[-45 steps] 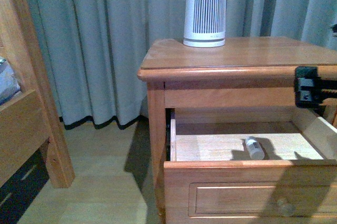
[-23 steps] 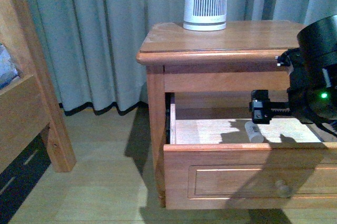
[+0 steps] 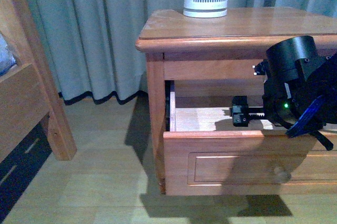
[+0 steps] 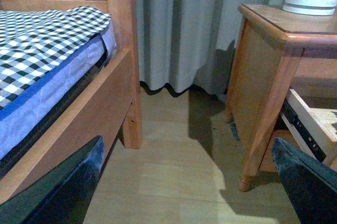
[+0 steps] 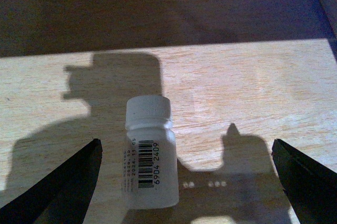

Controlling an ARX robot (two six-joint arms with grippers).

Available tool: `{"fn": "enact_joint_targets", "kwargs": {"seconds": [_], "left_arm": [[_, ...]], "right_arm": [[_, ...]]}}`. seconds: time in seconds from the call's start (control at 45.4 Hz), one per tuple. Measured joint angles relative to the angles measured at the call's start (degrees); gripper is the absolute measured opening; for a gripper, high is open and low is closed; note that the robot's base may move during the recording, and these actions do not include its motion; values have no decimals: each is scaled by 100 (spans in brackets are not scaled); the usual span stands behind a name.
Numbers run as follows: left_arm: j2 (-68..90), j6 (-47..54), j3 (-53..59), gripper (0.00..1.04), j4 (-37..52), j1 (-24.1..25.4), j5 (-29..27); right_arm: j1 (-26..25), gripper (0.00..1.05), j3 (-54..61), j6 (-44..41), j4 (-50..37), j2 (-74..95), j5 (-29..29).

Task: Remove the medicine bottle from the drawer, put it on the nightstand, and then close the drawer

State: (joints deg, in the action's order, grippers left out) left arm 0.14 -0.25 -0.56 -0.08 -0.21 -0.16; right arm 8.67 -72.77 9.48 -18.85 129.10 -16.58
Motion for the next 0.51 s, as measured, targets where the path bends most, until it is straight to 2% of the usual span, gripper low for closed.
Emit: {"fn": "enact_joint_targets", "kwargs": {"seconds": [0.418,0.506], "left_arm": [[2,0,0,98,0,0,0],[0,0,0,98,0,0,0]], "right_arm": [[81,98,-573,79,127,560,4],[96,87,-603,63,125,610,0]]}}
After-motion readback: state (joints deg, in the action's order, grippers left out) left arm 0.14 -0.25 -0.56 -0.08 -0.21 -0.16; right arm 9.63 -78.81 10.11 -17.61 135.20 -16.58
